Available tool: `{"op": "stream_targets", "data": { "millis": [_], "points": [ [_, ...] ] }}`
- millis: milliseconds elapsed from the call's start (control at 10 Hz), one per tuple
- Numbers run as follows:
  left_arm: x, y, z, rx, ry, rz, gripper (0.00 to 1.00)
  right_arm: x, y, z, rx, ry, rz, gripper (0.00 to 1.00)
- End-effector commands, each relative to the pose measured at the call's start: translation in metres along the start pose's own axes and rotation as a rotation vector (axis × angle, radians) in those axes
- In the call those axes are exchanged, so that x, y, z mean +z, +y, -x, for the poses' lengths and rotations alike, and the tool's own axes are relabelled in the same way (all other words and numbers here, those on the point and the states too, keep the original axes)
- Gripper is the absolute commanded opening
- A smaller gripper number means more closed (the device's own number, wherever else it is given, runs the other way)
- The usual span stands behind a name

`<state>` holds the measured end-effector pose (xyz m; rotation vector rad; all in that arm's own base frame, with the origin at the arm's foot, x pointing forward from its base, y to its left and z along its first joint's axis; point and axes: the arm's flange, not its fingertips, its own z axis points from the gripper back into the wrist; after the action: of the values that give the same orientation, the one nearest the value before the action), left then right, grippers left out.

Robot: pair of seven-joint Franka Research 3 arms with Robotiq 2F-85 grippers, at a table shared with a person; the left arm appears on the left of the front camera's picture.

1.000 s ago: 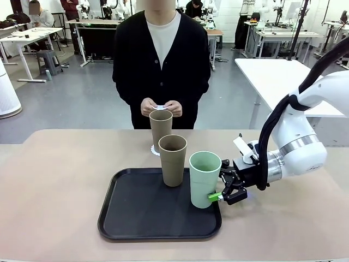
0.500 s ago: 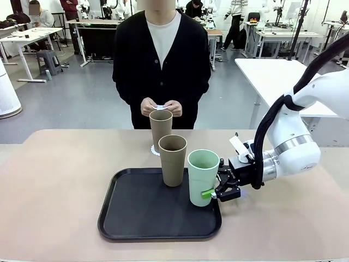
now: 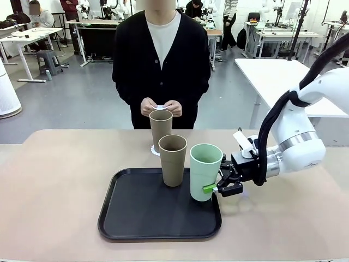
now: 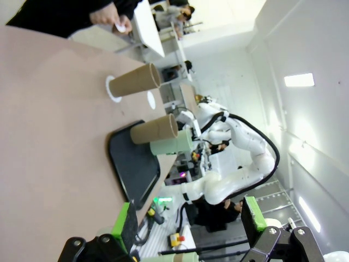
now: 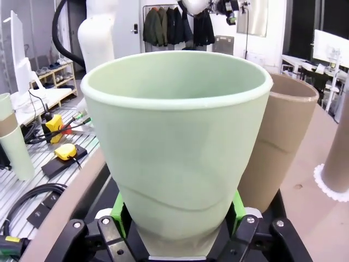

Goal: Place coasters on the table and set cups on them.
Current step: Take one Reusable plastic cup from the Flat Tray and place it on a coaster set by the human.

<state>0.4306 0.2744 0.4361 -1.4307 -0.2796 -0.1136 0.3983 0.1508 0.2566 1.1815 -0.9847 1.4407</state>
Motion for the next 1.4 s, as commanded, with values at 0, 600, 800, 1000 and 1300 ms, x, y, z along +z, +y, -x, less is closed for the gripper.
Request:
{"op": "stream_targets", "data": {
  "millis": [0, 600, 800, 1000, 1300],
  "points": [
    [-0.001, -0.002, 0.000, -0.003, 0.002, 0.001, 1.00, 0.020, 0.026, -0.062, -0.006, 0.006, 0.038, 0.17],
    [-0.001, -0.002, 0.000, -0.003, 0.002, 0.001, 1.00, 0.046, 0.044, -0.197, -0.032, 0.153, 0.139, 0.17],
    [-0.001, -0.002, 0.000, -0.003, 0.002, 0.001, 1.00, 0.048, 0.047, -0.201, 0.005, 0.092, 0.130, 0.17],
    [-0.001, -0.002, 0.000, -0.003, 0.002, 0.001, 1.00, 0.048, 0.047, -0.201, 0.005, 0.092, 0.130, 0.17],
    [-0.001, -0.002, 0.000, -0.003, 0.002, 0.001, 1.00, 0.104, 0.014, -0.199, -0.005, 0.109, 0.163, 0.81]
  ]
}}
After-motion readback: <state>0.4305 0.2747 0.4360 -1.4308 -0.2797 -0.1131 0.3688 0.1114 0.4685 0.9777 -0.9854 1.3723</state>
